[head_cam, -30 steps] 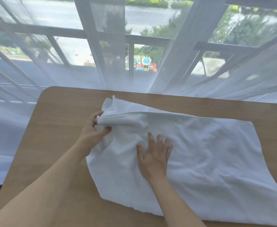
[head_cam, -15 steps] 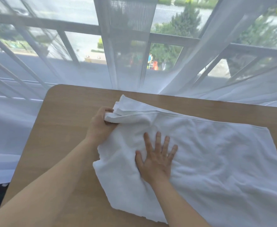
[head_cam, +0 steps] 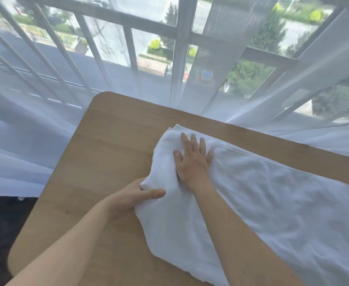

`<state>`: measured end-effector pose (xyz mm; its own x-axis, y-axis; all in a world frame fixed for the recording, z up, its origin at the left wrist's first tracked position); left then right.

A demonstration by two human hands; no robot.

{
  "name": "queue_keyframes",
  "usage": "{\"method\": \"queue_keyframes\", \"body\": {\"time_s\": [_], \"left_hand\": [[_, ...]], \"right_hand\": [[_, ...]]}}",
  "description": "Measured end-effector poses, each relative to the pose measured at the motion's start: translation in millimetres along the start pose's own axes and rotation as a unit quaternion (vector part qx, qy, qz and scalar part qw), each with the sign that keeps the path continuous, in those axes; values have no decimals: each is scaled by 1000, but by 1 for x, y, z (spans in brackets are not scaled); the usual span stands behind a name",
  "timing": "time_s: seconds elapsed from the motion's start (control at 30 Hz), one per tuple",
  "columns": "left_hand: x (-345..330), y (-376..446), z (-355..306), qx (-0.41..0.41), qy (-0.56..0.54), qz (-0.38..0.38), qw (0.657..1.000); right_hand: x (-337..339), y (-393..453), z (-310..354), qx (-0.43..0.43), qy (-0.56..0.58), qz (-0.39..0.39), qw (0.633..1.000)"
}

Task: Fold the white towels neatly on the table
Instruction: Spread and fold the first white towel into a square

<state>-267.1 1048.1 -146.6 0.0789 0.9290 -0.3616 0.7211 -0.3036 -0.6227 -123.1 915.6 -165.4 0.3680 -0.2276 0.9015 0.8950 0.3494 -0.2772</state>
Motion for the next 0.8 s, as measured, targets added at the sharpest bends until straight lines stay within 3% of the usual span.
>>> {"method": "queue_keyframes", "body": {"time_s": [0.07, 0.2, 0.33, 0.4, 0.6, 0.8], "left_hand": [[0, -4, 3, 12, 4, 11, 1000], [16, -18, 15, 49, 83, -14, 995], [30, -37, 35, 92, 209, -53, 972], [33, -42, 45, 77, 236, -100, 964], [29, -49, 71, -18, 174, -185, 967], [35, -58, 80, 16, 288, -279, 916]], "right_hand": [[-3, 8, 0, -18, -14, 15, 1000], [1, 18, 4, -18, -62, -30, 997], [7, 26, 7, -27, -71, -50, 996], [11, 28, 11, -23, -56, -86, 994], [18, 28, 13, 3, -39, -231, 972], [0, 40, 5, 2, -17, -163, 987]]}}
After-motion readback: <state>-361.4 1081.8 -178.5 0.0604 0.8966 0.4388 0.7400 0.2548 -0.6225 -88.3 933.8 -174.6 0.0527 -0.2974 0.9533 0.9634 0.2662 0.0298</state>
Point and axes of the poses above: each hand's wrist, its own y-axis towards the middle knuckle, its own x-axis out of the back of the hand, z = x × y, the point moved 4 cm from there along y, towards the middle knuckle, and after that the axes turned 4 degrees about -y, right-handed, at the moved point
